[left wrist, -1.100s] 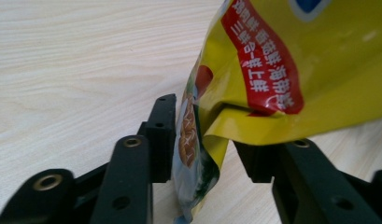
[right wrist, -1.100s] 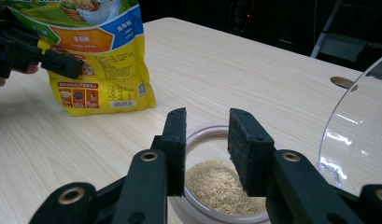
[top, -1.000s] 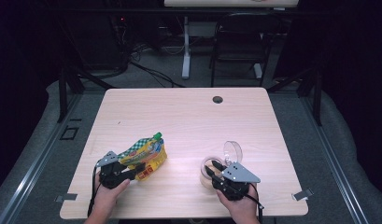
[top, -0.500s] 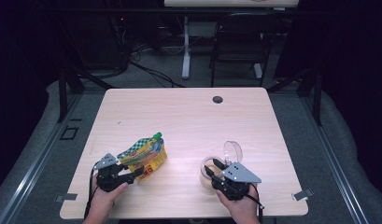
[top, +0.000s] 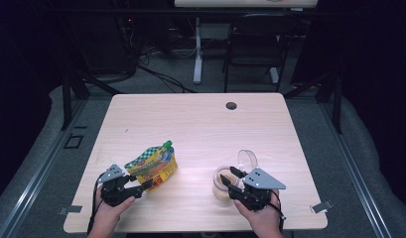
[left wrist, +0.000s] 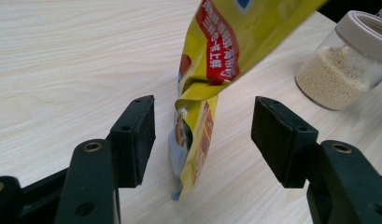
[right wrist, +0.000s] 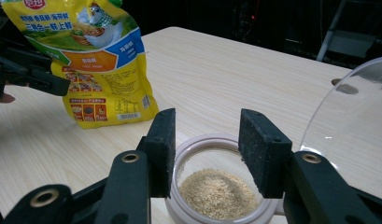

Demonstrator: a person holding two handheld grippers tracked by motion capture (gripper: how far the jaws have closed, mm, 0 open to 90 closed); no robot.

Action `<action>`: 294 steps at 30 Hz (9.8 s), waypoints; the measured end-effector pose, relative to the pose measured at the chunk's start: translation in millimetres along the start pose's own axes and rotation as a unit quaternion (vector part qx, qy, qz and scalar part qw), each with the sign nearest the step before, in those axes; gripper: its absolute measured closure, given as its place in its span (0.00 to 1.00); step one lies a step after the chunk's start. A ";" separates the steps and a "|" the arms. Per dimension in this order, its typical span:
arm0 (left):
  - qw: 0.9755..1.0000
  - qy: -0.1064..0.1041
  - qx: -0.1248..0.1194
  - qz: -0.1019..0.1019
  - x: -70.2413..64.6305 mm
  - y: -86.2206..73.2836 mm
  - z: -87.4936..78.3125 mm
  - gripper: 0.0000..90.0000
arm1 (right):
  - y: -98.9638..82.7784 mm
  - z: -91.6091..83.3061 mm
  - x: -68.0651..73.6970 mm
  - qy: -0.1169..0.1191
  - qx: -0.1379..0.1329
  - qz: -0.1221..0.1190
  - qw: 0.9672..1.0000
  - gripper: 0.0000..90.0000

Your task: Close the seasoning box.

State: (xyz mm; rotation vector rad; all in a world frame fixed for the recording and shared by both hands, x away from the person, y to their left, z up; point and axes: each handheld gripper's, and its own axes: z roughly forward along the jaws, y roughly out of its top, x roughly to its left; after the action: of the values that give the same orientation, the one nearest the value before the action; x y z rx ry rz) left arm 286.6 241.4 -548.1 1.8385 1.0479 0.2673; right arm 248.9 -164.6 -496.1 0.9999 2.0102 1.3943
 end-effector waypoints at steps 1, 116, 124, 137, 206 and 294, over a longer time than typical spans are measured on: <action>1.000 0.001 0.001 0.002 -0.5 -0.2 -1.2 0.45 | 1.5 -1.1 -1.2 0.000 0.002 0.004 1.000 0.62; 1.000 0.018 0.004 0.017 -3.4 -4.4 -3.7 0.51 | -3.6 -29.0 -73.2 -0.080 0.031 0.089 0.992 0.98; 1.000 0.017 0.002 0.016 -3.1 -4.7 -2.9 0.51 | -2.5 -28.2 -69.3 -0.072 0.029 0.087 0.993 0.98; 1.000 0.017 0.007 0.019 -3.1 -4.4 -2.5 0.51 | -1.3 -25.1 -62.5 -0.062 0.029 0.080 0.994 0.98; 0.999 0.022 -0.023 0.011 -2.5 0.9 -30.5 0.51 | -8.7 -26.7 -69.4 -0.060 0.020 0.096 0.993 0.74; 0.990 0.127 0.024 -0.059 66.1 -16.1 -30.7 0.48 | -68.7 0.0 -115.0 -0.137 0.123 0.139 0.973 0.52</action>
State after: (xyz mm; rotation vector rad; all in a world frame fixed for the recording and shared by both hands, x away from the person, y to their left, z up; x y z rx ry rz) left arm 300.1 313.5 -562.2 1.8097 1.3433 0.4156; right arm 299.2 -270.0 -561.6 1.5423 1.9175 1.0787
